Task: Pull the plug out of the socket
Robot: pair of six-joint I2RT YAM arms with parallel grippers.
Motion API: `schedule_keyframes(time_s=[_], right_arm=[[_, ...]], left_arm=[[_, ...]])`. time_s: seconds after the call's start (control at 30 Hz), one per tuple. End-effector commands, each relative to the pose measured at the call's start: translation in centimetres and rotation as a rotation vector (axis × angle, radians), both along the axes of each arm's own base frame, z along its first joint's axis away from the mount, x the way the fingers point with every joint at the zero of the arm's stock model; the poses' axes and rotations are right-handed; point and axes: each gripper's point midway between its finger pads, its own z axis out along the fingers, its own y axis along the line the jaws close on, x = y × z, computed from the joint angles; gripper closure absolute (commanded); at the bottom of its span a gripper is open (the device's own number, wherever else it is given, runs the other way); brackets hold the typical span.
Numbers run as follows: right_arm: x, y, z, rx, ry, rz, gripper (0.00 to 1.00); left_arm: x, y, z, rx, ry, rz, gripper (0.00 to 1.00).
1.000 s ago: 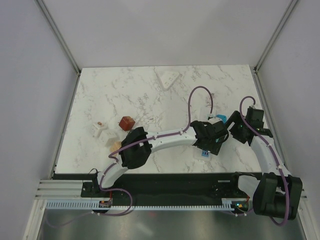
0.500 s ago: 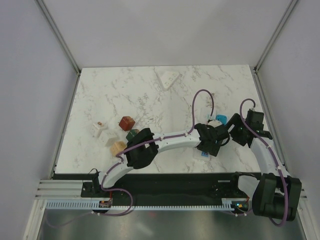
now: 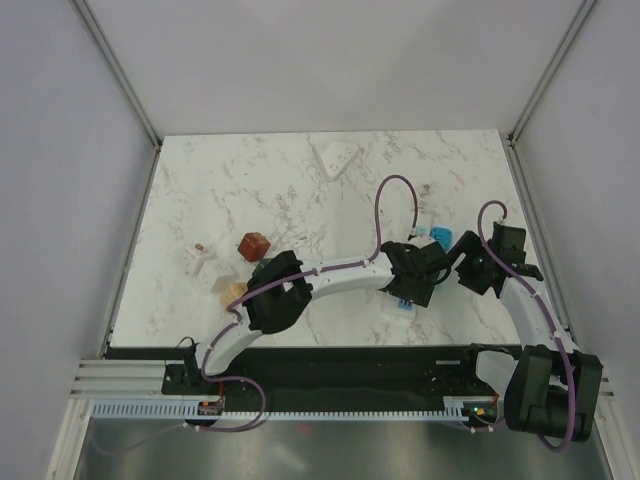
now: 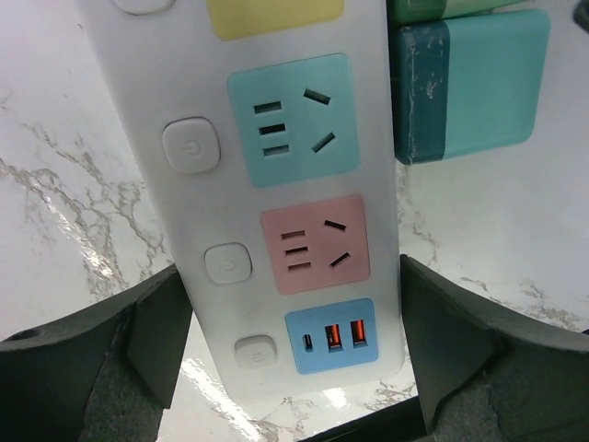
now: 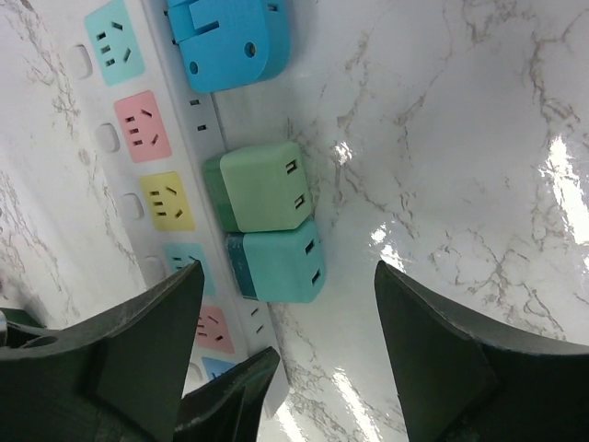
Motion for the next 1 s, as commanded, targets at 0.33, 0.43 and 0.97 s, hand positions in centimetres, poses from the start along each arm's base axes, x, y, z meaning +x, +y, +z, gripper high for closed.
schedule_keyframes(time_s=[0.33,0.43,0.97], right_arm=[[0.5,2.5,0.4,0.102,-0.079,0.131,0.19],[0.4,3.4,0.0,0.149,-0.097,0.172,0.2],[2.1,5.7,-0.1,0.279,-0.282,0.233,0.27]], left_arm=[[2.1,4.6,-2.4,-0.02,0.138,0.037,0.94],[2.3,5.0,-2.5,-0.042,0.155,0.033,0.98],[2.3,6.6,-3.1,-0.144,0.25,0.03,0.98]])
